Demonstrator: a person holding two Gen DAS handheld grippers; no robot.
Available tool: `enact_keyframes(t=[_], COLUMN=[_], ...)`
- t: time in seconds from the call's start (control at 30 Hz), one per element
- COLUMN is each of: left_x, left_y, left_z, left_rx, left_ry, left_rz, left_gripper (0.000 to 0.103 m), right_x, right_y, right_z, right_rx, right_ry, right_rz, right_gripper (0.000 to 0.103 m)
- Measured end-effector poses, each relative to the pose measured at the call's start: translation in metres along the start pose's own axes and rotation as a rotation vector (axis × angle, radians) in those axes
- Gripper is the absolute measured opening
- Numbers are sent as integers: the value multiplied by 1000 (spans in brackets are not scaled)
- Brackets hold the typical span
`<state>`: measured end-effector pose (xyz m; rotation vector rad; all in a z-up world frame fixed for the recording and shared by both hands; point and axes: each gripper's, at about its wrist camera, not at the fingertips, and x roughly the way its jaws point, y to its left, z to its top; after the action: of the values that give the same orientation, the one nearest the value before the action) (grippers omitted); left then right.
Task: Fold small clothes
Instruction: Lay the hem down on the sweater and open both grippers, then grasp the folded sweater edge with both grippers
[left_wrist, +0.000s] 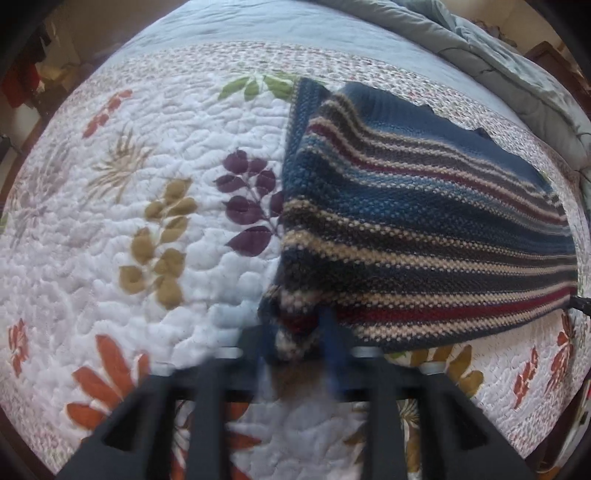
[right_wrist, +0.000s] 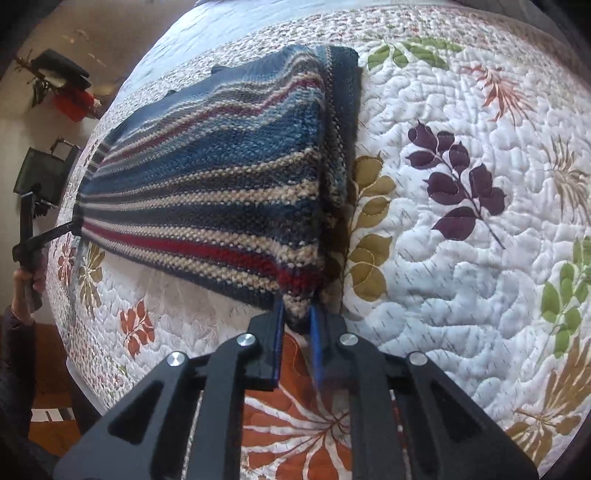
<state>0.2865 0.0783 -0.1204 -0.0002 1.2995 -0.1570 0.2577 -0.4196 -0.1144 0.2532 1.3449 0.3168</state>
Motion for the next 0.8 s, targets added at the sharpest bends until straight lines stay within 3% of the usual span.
enact_keyframes(t=[0.03,0.13,0.2,0.23,0.37,0.47,0.6,0.8], left_x=[-6,-20,-21,-18,-4,10,20,28], left_y=[1,2,-1,-3,-6,-3,1,-14], left_z=[-1,2,6,8,20,27,29,31], left_rx=[-14,-7,-7,-10,-18,-52,-54,-3], left_ry=[-10,-36,-28,-14,24,60,62,75], left_rz=[6,-3,-20,-31,-91,-204,-230,-215], left_gripper=[77,79,85,85,86,86,86,86], right_x=[-5,-20,-30,-32,-27,-17,-2,28], right_y=[1,3,5,7,5,-3,-11,-11], right_z=[0,4,9,13,29,37,39,34], right_rx=[5,9,20,21,44,66,92,74], right_ry=[-6,-40,-61,-68,-51,-21,17,64], right_rz=[-9,0,1,-5,-3,21,92,97], right_gripper=[22,36,61,63,66,69,71,74])
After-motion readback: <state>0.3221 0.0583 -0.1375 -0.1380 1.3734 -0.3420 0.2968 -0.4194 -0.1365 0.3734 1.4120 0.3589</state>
